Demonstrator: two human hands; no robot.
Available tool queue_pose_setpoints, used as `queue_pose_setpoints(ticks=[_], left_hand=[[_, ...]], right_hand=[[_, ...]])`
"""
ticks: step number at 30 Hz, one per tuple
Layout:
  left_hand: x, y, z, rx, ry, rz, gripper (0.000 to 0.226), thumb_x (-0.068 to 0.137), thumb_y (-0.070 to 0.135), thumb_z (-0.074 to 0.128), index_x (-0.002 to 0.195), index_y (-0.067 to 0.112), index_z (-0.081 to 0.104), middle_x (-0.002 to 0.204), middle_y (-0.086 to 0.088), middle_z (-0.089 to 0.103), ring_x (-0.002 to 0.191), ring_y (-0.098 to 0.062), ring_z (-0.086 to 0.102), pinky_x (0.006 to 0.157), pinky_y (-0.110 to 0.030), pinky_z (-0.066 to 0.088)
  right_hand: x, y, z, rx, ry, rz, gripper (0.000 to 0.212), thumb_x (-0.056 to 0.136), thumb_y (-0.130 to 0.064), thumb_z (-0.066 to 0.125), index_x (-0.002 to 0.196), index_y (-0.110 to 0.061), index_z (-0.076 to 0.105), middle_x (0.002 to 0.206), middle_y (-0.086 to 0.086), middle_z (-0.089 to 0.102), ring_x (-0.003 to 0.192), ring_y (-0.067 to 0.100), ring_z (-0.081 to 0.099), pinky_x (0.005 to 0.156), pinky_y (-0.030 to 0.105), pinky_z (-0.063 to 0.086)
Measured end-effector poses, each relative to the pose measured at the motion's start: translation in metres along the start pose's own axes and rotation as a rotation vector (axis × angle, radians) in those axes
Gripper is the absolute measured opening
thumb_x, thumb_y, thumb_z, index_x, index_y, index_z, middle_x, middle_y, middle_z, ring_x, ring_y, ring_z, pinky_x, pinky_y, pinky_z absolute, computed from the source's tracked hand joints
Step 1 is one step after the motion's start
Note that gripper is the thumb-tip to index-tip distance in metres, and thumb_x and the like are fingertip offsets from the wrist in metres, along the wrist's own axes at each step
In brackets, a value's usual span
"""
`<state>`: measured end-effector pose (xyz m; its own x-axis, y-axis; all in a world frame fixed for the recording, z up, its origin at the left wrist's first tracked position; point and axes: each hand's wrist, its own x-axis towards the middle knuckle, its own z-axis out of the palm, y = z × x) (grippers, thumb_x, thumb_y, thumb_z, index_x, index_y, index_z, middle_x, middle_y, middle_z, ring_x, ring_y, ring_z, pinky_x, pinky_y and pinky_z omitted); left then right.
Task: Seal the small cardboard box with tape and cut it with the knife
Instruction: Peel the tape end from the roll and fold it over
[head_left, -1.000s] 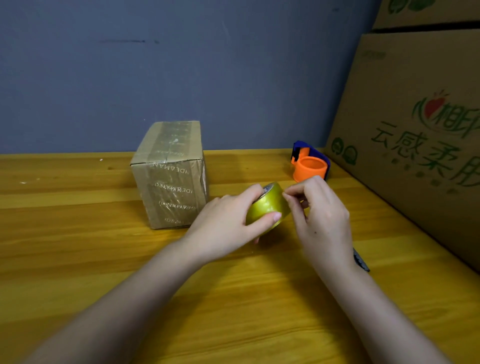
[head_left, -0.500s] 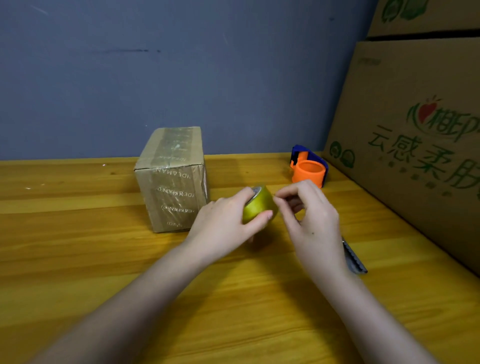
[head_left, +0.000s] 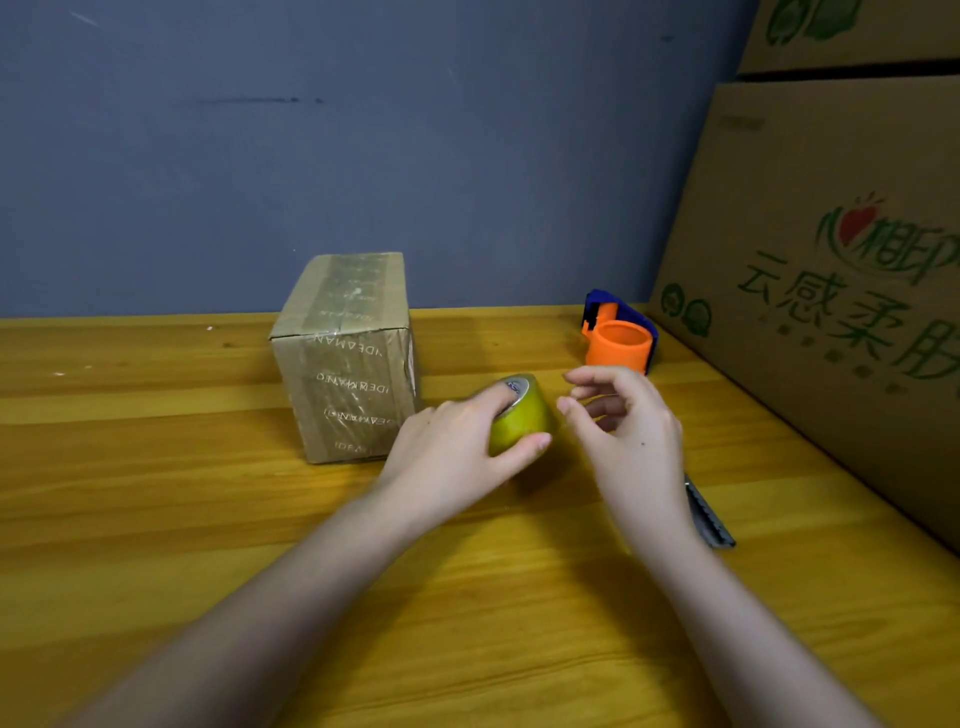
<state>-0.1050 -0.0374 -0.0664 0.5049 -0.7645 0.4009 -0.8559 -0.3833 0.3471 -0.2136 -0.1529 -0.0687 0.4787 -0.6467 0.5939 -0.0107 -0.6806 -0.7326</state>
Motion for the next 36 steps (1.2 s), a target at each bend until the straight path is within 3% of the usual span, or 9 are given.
queue_pose_setpoints(ticks=[5,8,15,19,22,24,27,33,36], left_hand=[[0.000,-0.001,-0.003,-0.023,0.002,-0.013,0.042,0.082,0.066,0.044,0.109,0.034,0.048,0.087,0.002,0.073,0.092,-0.028,0.066,0.072,-0.035,0.046],[0.000,-0.001,-0.002,-0.027,-0.007,-0.008,0.042,0.082,0.066,0.044,0.109,0.034,0.048,0.088,0.002,0.073,0.093,-0.027,0.066,0.072,-0.035,0.046],[-0.002,0.001,-0.006,-0.070,0.014,0.005,0.044,0.082,0.065,0.045,0.113,0.034,0.049,0.079,0.009,0.068,0.090,-0.023,0.067,0.071,-0.031,0.044],[-0.002,0.001,-0.008,-0.129,-0.008,0.015,0.028,0.082,0.063,0.047,0.095,0.038,0.045,0.062,0.012,0.063,0.070,-0.010,0.060,0.066,-0.027,0.044],[-0.001,-0.001,-0.009,-0.332,-0.079,0.000,0.026,0.080,0.060,0.054,0.086,0.035,0.047,0.062,0.007,0.070,0.061,-0.005,0.062,0.067,-0.031,0.053],[-0.001,-0.001,-0.010,-0.602,-0.178,0.008,0.024,0.077,0.056,0.059,0.082,0.034,0.052,0.069,0.000,0.071,0.063,-0.013,0.069,0.066,-0.039,0.057],[-0.003,-0.001,-0.010,-0.822,-0.269,0.057,0.013,0.083,0.034,0.066,0.079,0.035,0.054,0.071,0.004,0.068,0.063,-0.019,0.070,0.057,-0.029,0.053],[-0.004,-0.002,-0.010,-0.150,-0.148,0.139,0.028,0.085,0.059,0.048,0.097,0.042,0.029,0.077,0.004,0.071,0.071,-0.019,0.066,0.065,-0.034,0.049],[-0.003,0.004,-0.009,-0.321,-0.116,0.077,0.030,0.084,0.059,0.049,0.100,0.037,0.036,0.067,0.005,0.070,0.065,-0.016,0.065,0.069,-0.037,0.053]], right_hand=[[0.005,0.005,-0.001,0.054,-0.027,0.128,0.009,0.080,-0.018,0.073,0.087,-0.019,0.068,0.089,-0.002,0.066,0.068,0.004,0.056,0.068,0.019,0.046],[0.004,0.006,0.002,0.024,-0.045,0.092,0.011,0.080,-0.022,0.073,0.089,-0.022,0.067,0.092,-0.005,0.064,0.072,0.002,0.056,0.066,0.014,0.042],[0.003,0.006,0.002,0.008,-0.046,0.044,0.002,0.084,-0.023,0.068,0.083,-0.024,0.066,0.087,-0.008,0.063,0.082,0.010,0.059,0.075,0.029,0.048],[0.002,0.007,0.003,0.025,-0.057,0.052,0.007,0.090,-0.025,0.060,0.084,-0.024,0.062,0.084,-0.010,0.064,0.084,0.011,0.059,0.074,0.028,0.046],[0.000,0.006,0.002,-0.009,-0.066,0.035,0.009,0.092,-0.030,0.056,0.086,-0.025,0.059,0.084,-0.011,0.063,0.083,0.010,0.058,0.072,0.026,0.046],[-0.001,0.004,0.002,0.010,-0.059,0.037,0.009,0.091,-0.028,0.058,0.083,-0.024,0.059,0.081,-0.012,0.062,0.078,0.004,0.057,0.069,0.018,0.044],[0.001,0.002,0.000,0.062,-0.040,0.074,0.010,0.090,-0.024,0.061,0.080,-0.023,0.061,0.077,-0.011,0.064,0.073,0.003,0.057,0.067,0.015,0.042],[-0.003,-0.003,-0.003,-0.094,0.037,-0.052,0.012,0.091,-0.027,0.059,0.083,-0.018,0.061,0.081,-0.008,0.062,0.078,0.009,0.056,0.067,0.026,0.044],[-0.005,-0.008,-0.006,-0.315,0.077,-0.253,0.014,0.092,-0.028,0.056,0.085,-0.016,0.061,0.083,-0.006,0.059,0.078,0.012,0.052,0.064,0.028,0.042]])
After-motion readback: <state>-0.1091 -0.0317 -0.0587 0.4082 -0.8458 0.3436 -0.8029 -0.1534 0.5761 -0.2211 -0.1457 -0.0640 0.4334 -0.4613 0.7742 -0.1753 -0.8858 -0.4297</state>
